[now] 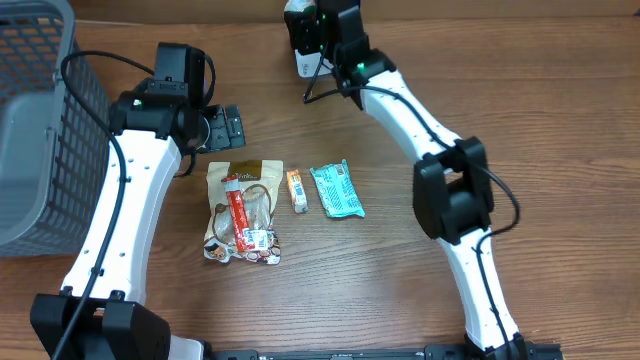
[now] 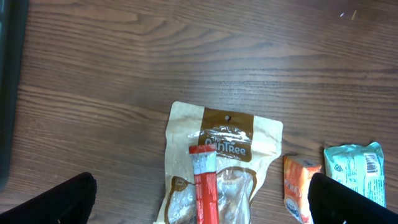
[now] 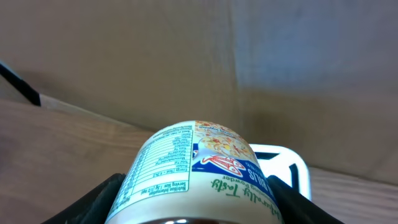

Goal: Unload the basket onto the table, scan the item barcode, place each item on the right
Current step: 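Hold the jar up in front of the white scanner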

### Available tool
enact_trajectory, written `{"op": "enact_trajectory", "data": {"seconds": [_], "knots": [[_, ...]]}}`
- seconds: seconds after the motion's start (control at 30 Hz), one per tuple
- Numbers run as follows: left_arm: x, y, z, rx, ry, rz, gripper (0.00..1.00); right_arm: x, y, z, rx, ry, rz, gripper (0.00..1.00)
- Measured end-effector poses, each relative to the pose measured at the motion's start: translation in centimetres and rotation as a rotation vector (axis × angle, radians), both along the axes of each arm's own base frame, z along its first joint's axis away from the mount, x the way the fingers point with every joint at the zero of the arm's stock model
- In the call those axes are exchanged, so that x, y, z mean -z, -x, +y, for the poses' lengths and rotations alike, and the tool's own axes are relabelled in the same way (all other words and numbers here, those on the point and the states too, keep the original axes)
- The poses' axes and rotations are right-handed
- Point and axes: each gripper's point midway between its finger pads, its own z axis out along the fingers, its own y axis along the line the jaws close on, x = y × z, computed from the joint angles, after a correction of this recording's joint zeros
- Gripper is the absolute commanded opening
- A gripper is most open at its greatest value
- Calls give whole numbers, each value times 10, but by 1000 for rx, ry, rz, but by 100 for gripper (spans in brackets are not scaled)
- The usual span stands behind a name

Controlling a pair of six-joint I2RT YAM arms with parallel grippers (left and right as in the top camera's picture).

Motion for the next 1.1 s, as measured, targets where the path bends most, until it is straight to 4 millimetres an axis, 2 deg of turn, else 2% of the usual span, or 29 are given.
{"op": "enact_trajectory", "data": {"seconds": [0.13, 0.27, 0.57, 0.8, 1.1], "knots": [[0, 0, 0, 0, 0, 0, 100, 21, -14, 5, 7, -27, -62, 4], [0, 0, 0, 0, 0, 0, 100, 30, -21, 4, 28, -39, -104, 4], [0, 0, 0, 0, 0, 0, 100, 0, -28, 5, 45, -99, -233, 6], [0, 0, 0, 0, 0, 0, 100, 15, -30, -4, 103, -107, -164, 6], [0, 0, 0, 0, 0, 0, 100, 15, -37, -21, 167, -174, -135, 4]]}}
